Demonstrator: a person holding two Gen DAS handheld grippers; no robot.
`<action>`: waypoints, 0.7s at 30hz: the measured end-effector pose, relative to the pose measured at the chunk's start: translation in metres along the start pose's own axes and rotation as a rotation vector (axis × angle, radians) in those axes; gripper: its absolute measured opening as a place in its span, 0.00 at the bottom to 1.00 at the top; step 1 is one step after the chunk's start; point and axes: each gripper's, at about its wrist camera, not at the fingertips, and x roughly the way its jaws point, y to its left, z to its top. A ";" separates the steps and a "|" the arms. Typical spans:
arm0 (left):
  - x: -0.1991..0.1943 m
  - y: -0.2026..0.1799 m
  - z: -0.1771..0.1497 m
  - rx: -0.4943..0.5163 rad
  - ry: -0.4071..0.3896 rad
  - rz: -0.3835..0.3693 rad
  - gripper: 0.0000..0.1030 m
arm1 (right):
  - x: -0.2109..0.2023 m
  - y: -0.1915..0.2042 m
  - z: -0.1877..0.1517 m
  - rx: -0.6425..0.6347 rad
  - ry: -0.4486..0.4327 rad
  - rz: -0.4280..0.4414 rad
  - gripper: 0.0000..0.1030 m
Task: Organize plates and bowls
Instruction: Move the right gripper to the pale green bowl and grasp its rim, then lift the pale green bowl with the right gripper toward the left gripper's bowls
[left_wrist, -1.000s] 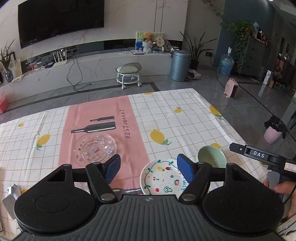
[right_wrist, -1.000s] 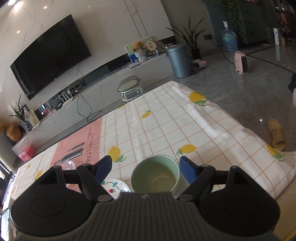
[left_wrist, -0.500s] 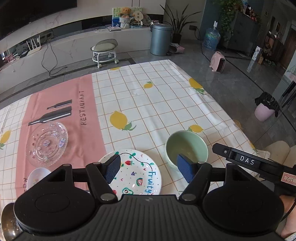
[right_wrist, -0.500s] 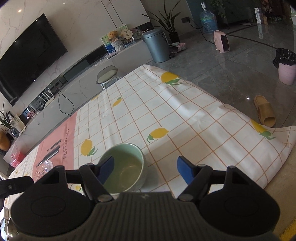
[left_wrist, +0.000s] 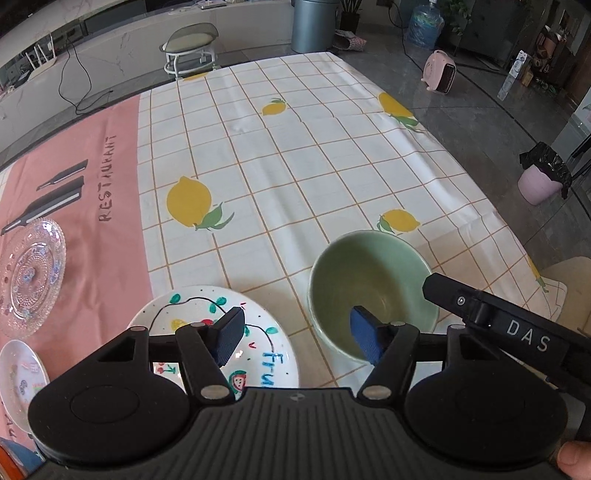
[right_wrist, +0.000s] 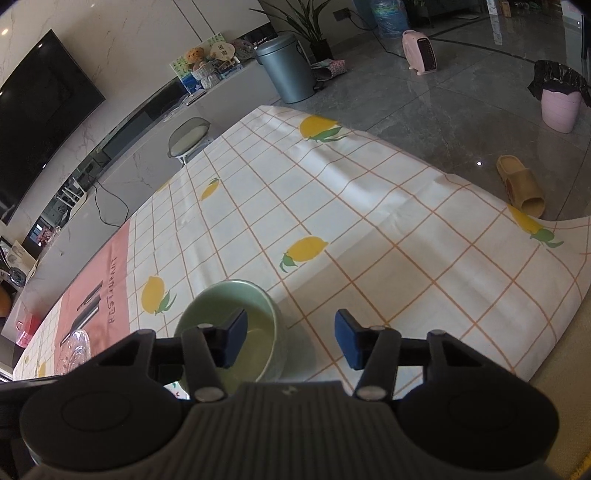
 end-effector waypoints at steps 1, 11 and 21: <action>0.003 0.000 0.001 0.002 0.007 0.002 0.68 | 0.003 0.002 0.000 0.000 0.012 0.006 0.48; 0.030 -0.003 0.010 0.060 0.090 -0.060 0.27 | 0.029 0.006 0.002 -0.013 0.135 0.035 0.29; 0.035 -0.012 0.015 0.072 0.140 -0.048 0.14 | 0.040 0.017 -0.003 -0.087 0.191 -0.018 0.16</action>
